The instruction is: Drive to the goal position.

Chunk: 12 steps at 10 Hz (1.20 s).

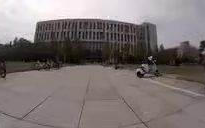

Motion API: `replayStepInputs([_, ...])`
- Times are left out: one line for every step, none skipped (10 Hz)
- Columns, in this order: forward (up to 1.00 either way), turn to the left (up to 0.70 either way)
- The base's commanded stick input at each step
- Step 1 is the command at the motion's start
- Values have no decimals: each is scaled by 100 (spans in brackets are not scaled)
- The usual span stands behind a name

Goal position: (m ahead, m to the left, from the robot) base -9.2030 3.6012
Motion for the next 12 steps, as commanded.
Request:
replayStepInputs([100,0])
replayStepInputs([100,0])
replayStepInputs([100,0])
replayStepInputs([100,0])
replayStepInputs([100,0])
replayStepInputs([100,0])
replayStepInputs([100,0])
replayStepInputs([100,0])
replayStepInputs([100,26])
replayStepInputs([100,31])
replayStepInputs([100,2])
replayStepInputs([100,0])
